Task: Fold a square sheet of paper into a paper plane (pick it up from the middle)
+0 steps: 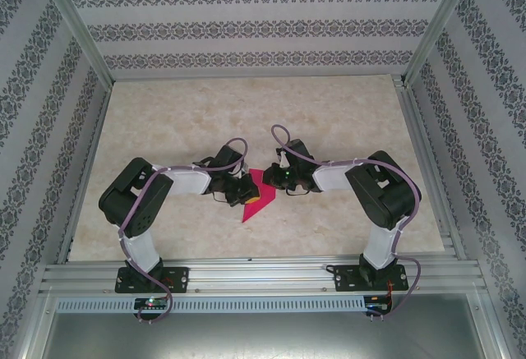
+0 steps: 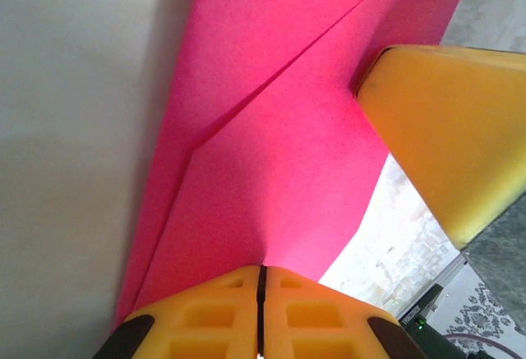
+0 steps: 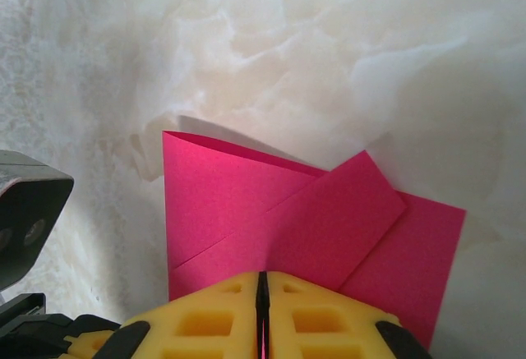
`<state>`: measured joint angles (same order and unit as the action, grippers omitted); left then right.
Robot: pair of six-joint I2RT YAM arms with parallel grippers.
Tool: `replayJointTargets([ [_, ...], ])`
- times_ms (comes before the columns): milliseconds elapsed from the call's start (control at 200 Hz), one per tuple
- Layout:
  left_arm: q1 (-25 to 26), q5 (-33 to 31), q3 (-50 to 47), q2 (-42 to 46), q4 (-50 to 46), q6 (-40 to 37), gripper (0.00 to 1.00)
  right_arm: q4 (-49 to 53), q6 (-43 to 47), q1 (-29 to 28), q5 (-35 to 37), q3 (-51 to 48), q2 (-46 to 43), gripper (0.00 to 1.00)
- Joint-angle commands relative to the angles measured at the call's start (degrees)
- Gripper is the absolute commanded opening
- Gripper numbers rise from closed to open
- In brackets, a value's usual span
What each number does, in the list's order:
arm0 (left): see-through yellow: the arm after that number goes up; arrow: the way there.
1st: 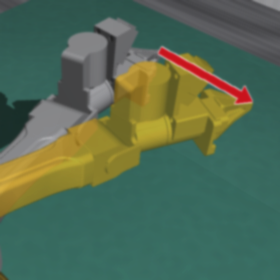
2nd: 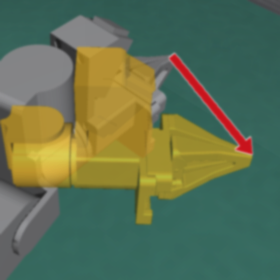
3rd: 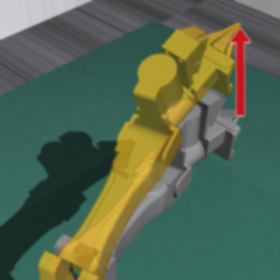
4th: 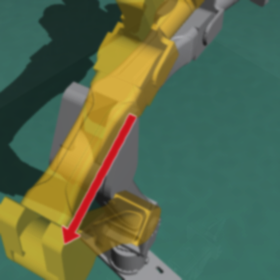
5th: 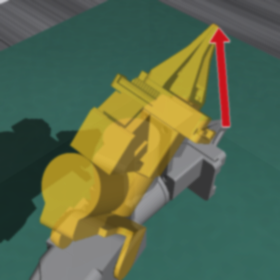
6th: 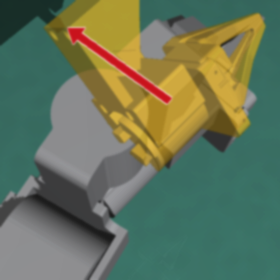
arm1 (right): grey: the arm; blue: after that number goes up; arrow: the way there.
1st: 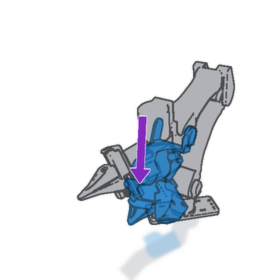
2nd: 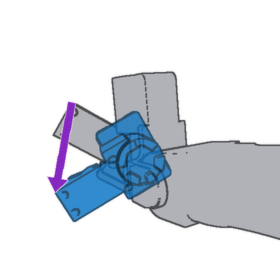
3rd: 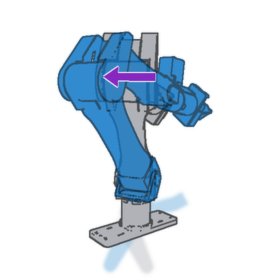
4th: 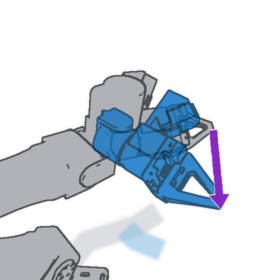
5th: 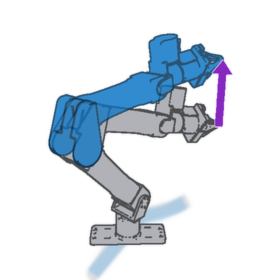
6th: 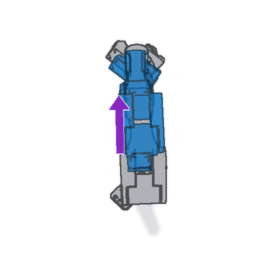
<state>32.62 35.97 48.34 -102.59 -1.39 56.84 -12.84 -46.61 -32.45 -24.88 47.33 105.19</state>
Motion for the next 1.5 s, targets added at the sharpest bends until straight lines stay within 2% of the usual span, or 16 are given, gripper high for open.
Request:
replayJointTargets([
  [0, 0.5, -3.8, -3.9, -1.7, -7.9, -2.4, 0.09, 6.3, 0.0, -0.5, 3.3, -0.2, -0.7, 0.13],
  [235, 0.5, -3.0, -3.0, -2.0, -8.2, -3.7, 0.07, 2.6, -2.8, -1.8, -2.9, 1.3, -4.1, 0.13],
  [380, 0.5, -2.9, -2.4, -2.3, -8.4, -4.0, 0.06, 0.8, -3.9, -2.8, -3.1, 1.4, -2.5, 0.13],
  [734, 0.5, -0.1, -2.5, -0.9, -10.2, -6.6, 0.06, 2.6, -5.8, -2.5, 4.7, -0.8, 4.6, 0.08],
  [1064, 0.6, 6.1, -8.0, 3.5, -15.0, -12.6, 0.09, 4.4, -5.5, -1.8, 7.4, -2.2, 4.6, 0.06],
  [1189, 0.6, 5.2, -9.6, 5.0, -17.8, -13.9, 0.09, 5.1, -5.2, -1.6, 7.5, -1.9, 4.2, 0.06],
  [1494, 0.6, 3.4, -15.4, 7.9, -18.0, -13.0, 0.08, 6.5, -4.4, -1.6, 7.5, -1.8, 3.6, 0.06],
])
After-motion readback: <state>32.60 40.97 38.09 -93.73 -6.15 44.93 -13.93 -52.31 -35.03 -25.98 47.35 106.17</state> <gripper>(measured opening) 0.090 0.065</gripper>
